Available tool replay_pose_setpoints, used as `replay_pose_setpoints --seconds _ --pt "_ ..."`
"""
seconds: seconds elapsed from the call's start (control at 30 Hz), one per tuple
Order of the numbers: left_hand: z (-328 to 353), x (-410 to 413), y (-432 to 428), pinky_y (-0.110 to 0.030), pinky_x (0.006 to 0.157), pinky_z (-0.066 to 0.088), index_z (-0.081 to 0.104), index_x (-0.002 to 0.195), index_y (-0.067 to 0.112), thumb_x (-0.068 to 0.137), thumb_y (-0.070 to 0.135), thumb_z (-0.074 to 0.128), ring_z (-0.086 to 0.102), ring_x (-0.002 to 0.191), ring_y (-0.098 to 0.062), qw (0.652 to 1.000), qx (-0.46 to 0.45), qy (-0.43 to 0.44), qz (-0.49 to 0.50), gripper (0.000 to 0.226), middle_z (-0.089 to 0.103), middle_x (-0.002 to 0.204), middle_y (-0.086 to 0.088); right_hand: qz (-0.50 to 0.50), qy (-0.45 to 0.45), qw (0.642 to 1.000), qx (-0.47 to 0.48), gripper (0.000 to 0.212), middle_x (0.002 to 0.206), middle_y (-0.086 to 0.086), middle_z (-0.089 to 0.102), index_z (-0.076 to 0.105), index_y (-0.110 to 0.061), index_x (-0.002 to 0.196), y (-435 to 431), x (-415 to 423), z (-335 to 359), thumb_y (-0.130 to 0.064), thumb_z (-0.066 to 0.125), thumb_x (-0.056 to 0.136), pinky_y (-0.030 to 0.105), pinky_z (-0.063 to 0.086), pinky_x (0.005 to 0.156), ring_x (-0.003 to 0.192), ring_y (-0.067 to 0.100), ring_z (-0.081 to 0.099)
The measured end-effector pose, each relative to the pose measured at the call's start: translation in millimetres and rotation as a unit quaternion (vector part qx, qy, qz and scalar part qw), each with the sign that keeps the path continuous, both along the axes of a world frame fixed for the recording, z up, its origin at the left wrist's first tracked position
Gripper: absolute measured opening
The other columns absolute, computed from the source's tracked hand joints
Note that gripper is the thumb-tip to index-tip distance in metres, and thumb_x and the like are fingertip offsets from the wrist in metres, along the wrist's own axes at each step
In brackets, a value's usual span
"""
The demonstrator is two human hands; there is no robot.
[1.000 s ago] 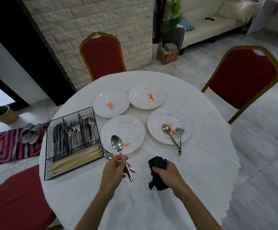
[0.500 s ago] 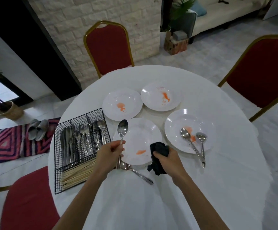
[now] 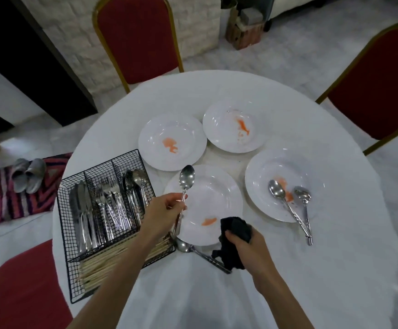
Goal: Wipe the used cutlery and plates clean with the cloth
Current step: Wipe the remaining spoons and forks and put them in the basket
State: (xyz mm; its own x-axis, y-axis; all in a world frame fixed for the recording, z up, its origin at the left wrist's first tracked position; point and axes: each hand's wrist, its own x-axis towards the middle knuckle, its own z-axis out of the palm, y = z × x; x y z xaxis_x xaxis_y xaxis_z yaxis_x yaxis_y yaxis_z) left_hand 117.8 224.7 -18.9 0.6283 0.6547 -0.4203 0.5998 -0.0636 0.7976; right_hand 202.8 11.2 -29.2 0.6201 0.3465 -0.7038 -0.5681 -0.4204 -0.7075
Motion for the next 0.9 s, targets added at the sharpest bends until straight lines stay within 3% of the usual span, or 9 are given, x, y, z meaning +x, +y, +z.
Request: replay_pose_setpoints --seconds 0.17,0.23,0.43,0.57,0.77,0.9 --pt "-5.5 -1.0 14.7 -0.025 0.073 0.057 0.072 0.113 0.024 0.097 0.014 0.064 0.07 0.072 -0.009 1.0 0.009 0.016 0.026 0.021 0.077 0.087 0.006 -0.005 0.011 1.0 -0.006 0.017 0.099 0.007 0.078 0.068 -0.018 0.107 7.4 2.6 -6.2 -0.019 0.073 0.091 0.044 0.06 0.088 0.094 0.025 0.074" --pt "-7.3 -8.6 22.9 -0.028 0.067 0.054 0.071 0.115 0.019 0.096 0.014 0.064 0.066 0.07 -0.015 0.997 0.018 0.026 0.073 0.021 0.076 0.087 0.006 -0.005 0.011 1.0 -0.008 0.017 0.098 0.007 0.078 0.068 -0.016 0.108 10.5 4.4 -6.4 -0.018 0.072 0.091 0.039 0.06 0.084 0.093 0.024 0.075" --pt "-9.6 -45.1 51.9 -0.024 0.054 0.042 0.069 0.119 0.011 0.098 0.018 0.061 0.052 0.056 -0.01 0.974 0.108 0.094 0.173 0.023 0.073 0.089 0.002 -0.014 0.022 1.0 -0.001 0.015 0.102 0.01 0.077 0.067 -0.015 0.107 11.4 12.0 -4.1 -0.017 0.071 0.092 0.031 0.057 0.071 0.095 0.027 0.074" --pt "-6.7 -64.8 67.8 -0.026 0.057 0.046 0.069 0.124 0.01 0.096 0.025 0.066 0.059 0.066 -0.016 0.962 0.113 0.109 0.222 0.032 0.073 0.09 -0.002 -0.023 0.024 0.999 0.001 0.015 0.103 0.01 0.076 0.067 -0.017 0.107 5.6 13.7 -0.5 -0.017 0.072 0.092 0.031 0.056 0.068 0.094 0.025 0.073" --pt "-3.4 -58.4 61.0 -0.021 0.056 0.045 0.07 0.123 0.009 0.095 0.025 0.067 0.059 0.06 -0.015 0.967 0.144 0.119 0.17 0.033 0.069 0.083 0.005 -0.028 0.025 0.999 0.006 0.015 0.1 0.011 0.076 0.067 -0.015 0.106 -7.0 8.4 3.0 -0.014 0.072 0.092 0.031 0.056 0.064 0.087 0.026 0.074" --pt "-0.2 -46.9 58.9 -0.021 0.061 0.047 0.069 0.127 0.009 0.097 0.028 0.064 0.06 0.062 -0.006 0.966 0.176 0.136 0.132 0.036 0.076 0.104 -0.005 -0.033 0.028 0.999 0.012 0.02 0.101 0.012 0.077 0.068 -0.013 0.11 -18.6 1.7 4.4 -0.015 0.073 0.091 0.035 0.057 0.073 0.094 0.028 0.073"
